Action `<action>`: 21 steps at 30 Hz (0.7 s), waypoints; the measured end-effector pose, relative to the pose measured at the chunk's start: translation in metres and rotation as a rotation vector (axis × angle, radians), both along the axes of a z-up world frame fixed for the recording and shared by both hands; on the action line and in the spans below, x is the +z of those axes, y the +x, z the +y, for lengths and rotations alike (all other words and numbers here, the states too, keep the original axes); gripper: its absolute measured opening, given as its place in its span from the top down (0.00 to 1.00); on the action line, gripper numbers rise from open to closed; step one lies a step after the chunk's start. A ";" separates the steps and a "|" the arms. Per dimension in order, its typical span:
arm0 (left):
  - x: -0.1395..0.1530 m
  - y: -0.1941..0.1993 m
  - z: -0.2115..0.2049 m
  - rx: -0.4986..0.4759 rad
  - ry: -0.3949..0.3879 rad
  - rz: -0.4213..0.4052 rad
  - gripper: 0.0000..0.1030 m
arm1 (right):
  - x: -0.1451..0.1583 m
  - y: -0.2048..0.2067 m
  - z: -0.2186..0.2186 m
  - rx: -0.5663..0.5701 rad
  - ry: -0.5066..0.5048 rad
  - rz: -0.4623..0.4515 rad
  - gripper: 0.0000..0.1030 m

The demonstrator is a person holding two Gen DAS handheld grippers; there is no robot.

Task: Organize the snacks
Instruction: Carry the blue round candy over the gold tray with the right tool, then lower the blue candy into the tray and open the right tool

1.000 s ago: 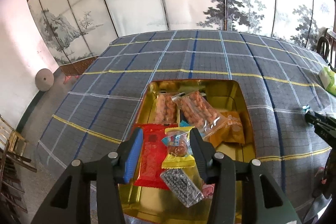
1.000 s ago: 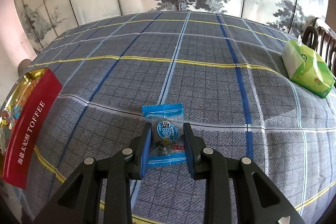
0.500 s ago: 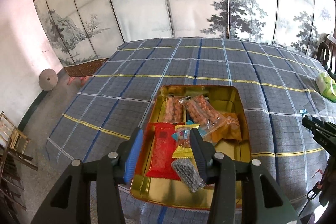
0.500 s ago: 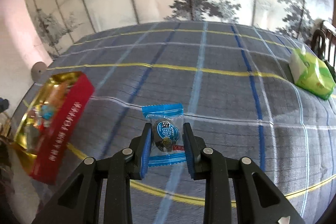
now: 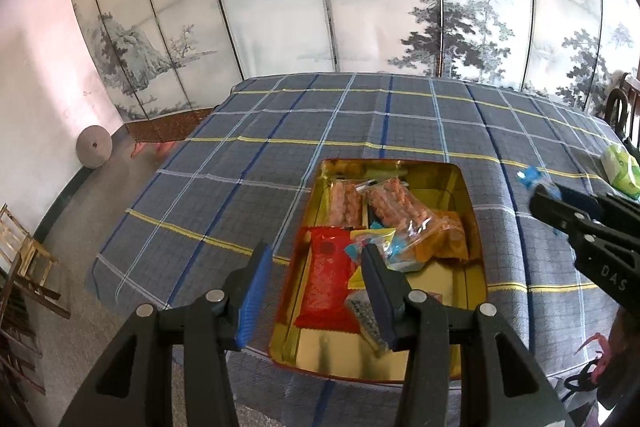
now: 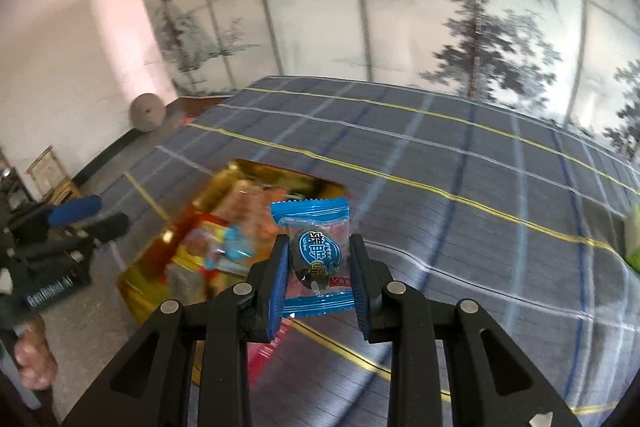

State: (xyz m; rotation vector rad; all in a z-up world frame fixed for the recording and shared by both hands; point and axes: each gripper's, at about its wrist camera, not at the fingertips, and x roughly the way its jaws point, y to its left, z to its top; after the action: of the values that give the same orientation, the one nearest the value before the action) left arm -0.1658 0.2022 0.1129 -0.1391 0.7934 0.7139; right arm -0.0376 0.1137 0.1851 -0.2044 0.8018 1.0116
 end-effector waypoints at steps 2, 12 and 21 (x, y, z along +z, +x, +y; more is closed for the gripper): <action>-0.002 -0.003 0.004 0.007 -0.004 0.001 0.54 | -0.001 -0.003 0.011 0.018 0.002 0.005 0.75; -0.022 -0.016 0.029 0.054 -0.046 0.023 0.54 | -0.018 -0.005 0.068 0.068 -0.019 0.059 0.75; -0.037 -0.021 0.044 0.072 -0.078 0.044 0.54 | -0.029 0.002 0.101 0.085 -0.038 0.083 0.75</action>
State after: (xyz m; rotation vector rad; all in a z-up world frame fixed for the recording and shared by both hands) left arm -0.1866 0.2465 0.0761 -0.2235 0.8620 0.7562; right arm -0.0354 0.2144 0.1562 -0.2315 0.8945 1.0915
